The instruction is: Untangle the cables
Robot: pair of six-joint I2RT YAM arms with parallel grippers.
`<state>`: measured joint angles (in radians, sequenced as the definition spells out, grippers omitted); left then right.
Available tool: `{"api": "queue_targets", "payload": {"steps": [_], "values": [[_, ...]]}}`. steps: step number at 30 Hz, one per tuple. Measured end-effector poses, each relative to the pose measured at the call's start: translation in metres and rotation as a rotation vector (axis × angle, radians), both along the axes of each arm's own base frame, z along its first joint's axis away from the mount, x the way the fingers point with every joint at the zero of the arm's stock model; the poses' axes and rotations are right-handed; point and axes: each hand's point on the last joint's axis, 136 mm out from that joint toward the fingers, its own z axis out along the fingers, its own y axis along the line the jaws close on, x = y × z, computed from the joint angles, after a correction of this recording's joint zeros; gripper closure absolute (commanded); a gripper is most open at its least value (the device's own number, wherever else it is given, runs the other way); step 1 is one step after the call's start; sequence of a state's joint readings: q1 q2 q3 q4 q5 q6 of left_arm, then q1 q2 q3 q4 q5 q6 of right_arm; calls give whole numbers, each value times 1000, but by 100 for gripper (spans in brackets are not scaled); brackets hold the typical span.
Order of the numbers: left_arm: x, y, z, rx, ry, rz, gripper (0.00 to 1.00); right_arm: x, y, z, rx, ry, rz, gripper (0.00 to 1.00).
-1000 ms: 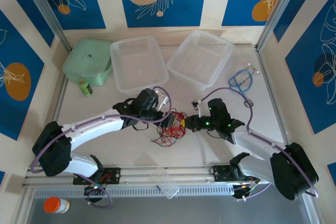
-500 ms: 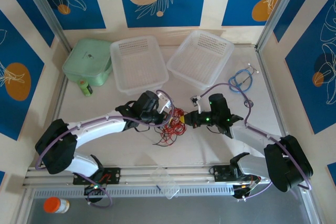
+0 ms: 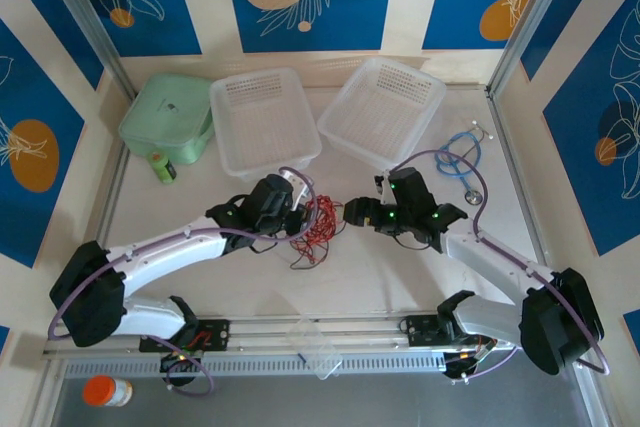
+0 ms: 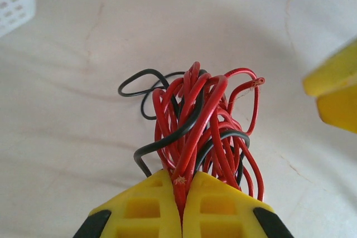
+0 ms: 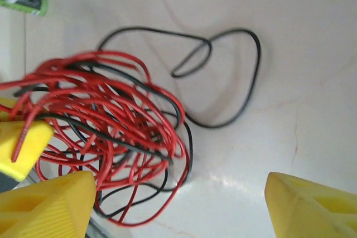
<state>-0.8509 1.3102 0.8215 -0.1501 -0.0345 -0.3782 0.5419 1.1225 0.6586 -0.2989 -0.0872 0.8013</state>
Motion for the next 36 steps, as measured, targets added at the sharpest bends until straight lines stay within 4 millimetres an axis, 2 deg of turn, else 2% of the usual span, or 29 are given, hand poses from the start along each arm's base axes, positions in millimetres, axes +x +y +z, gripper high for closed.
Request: {"api": "queue_targets", "payload": {"steps": [3,7,13,21,28,32,36], "values": [[3,4,-2,5,2,36,100,-13,1,-9,-2,111,-75,25],[3,10,-10,10,20,74,100,-24,11,-11,31,200,-151,26],[-4,17,-24,-3,71,118,100,-29,30,-20,50,260,-186,31],[-5,15,-25,-51,98,143,100,-16,52,-38,65,263,-171,44],[-5,11,-22,-83,108,144,100,-11,76,-34,113,232,-114,46],[-5,8,-20,-100,105,139,100,-8,81,-31,132,216,-105,49],[-5,6,-19,-108,107,132,100,-8,83,-38,121,223,-102,52]]}}
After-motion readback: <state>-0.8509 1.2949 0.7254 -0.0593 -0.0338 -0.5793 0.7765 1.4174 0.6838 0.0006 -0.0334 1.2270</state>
